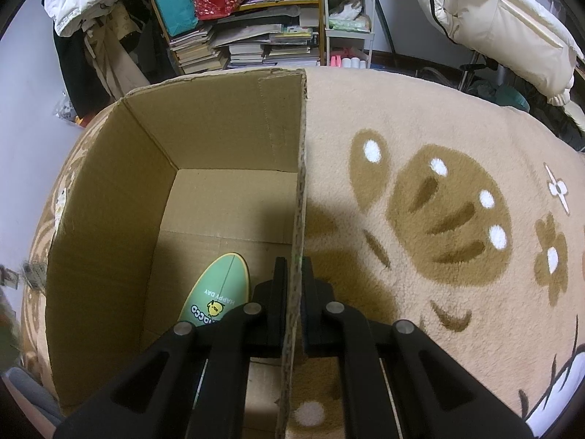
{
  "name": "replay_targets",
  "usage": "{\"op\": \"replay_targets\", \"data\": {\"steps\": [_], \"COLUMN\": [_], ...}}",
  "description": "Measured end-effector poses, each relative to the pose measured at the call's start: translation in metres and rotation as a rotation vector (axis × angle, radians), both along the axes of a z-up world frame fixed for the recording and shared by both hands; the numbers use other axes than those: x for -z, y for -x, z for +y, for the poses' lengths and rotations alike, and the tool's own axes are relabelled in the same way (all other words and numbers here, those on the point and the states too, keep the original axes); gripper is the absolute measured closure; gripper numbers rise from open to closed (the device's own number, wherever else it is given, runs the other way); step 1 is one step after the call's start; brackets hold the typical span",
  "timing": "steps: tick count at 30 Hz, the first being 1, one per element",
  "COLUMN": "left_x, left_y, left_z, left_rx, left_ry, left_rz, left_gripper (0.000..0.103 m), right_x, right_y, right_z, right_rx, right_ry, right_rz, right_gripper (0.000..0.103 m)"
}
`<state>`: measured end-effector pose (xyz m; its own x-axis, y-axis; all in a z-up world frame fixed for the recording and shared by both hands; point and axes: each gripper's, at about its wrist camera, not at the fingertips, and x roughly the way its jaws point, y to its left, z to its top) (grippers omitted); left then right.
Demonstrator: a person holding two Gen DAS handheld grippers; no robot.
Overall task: Organize rigid objects
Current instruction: 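Carry the Cheers case with the left tool and release it into the box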
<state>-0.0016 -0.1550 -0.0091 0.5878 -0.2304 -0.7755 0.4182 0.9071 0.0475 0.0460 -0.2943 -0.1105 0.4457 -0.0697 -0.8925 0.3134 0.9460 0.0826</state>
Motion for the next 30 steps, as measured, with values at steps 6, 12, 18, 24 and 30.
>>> {"op": "replay_targets", "data": {"steps": [6, 12, 18, 24, 30], "left_x": [0.011, 0.023, 0.028, 0.019, 0.008], "left_y": [-0.003, -0.004, -0.008, -0.005, -0.008], "left_z": [-0.002, -0.003, 0.002, 0.003, 0.008], "left_rx": [0.015, 0.011, -0.006, -0.009, -0.024], "left_ry": [0.026, -0.004, -0.015, -0.028, -0.068], "left_rz": [0.055, 0.092, 0.107, 0.084, 0.036], "left_gripper": [0.048, 0.048, 0.047, 0.046, 0.029], "right_x": [-0.001, 0.000, 0.000, 0.000, 0.001], "right_y": [0.000, 0.000, 0.000, 0.000, 0.000], "right_z": [0.004, 0.002, 0.001, 0.002, 0.002], "right_rx": [0.002, 0.002, 0.002, -0.002, -0.006], "right_ry": [-0.009, -0.009, -0.010, -0.030, -0.039], "right_rz": [-0.001, -0.001, -0.002, -0.003, -0.001], "right_gripper": [0.096, 0.096, 0.096, 0.093, 0.094]}}
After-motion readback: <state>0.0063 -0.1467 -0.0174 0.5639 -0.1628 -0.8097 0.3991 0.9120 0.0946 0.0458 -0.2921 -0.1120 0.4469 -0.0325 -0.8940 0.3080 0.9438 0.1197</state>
